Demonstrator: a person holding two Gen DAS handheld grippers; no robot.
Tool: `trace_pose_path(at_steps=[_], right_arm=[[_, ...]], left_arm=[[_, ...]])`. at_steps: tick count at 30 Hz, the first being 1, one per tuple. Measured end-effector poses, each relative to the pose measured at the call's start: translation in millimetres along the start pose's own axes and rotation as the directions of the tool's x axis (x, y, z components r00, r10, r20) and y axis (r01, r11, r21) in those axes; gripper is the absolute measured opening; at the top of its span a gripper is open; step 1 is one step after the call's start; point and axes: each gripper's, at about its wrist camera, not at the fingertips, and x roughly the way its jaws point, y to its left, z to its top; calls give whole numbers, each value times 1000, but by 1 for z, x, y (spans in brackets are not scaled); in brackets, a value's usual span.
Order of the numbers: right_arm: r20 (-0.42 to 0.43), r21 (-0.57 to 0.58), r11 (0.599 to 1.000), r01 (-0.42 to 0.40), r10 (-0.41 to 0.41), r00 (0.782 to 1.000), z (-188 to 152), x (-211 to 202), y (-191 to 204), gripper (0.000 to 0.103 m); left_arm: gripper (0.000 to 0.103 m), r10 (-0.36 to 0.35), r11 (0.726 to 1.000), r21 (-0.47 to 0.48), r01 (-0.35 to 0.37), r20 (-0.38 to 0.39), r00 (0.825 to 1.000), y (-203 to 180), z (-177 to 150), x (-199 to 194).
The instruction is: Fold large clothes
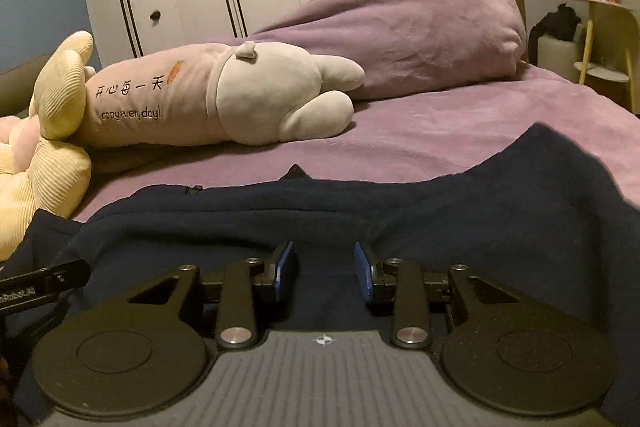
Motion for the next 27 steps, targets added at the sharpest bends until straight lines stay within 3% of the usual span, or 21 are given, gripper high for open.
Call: trace_pose_path(at_steps=[2, 5, 9, 13, 16, 19, 22, 23, 24, 25, 27], right_arm=[[25, -21, 996, 81, -81, 996, 5, -11, -18, 31], [20, 71, 991, 112, -114, 993, 5, -21, -61, 31], [55, 253, 967, 30, -45, 997, -11, -22, -105, 31], [93, 332, 942, -39, 9, 996, -16, -21, -122, 31], [131, 457, 886, -77, 18, 991, -19, -37, -141, 31], [140, 557, 823, -115, 44, 989, -35, -69, -163, 31], [97, 579, 811, -82, 31, 995, -57, -122, -179, 32], [50, 566, 824, -29, 0, 999, -67, -142, -182, 41], [3, 555, 832, 15, -20, 1000, -77, -161, -186, 63], [-33, 564, 825, 32, -16, 999, -90, -181, -192, 71], [-24, 623, 781, -42, 73, 997, -113, -216, -206, 69]], left_arm=[[100, -8, 1000, 11, 8, 8, 1000, 8, 0, 0], [100, -25, 1000, -11, 25, 11, 1000, 15, -2, 3], [101, -52, 998, -45, 52, 17, 999, 19, -4, 9], [100, -95, 991, -89, 97, 22, 995, 29, -2, 2], [101, -113, 988, -102, 115, 22, 993, 44, -6, -17], [101, -61, 990, -128, 56, -32, 998, 65, -16, -44], [102, -124, 974, -203, 98, -117, 985, 102, -43, -80], [102, -154, 967, -224, 123, -128, 980, 114, -53, -93], [102, -180, 959, -246, 143, -136, 974, 127, -66, -110], [102, -204, 951, -264, 162, -142, 969, 136, -76, -124], [102, -280, 923, -314, 223, -151, 948, 152, -92, -145]])
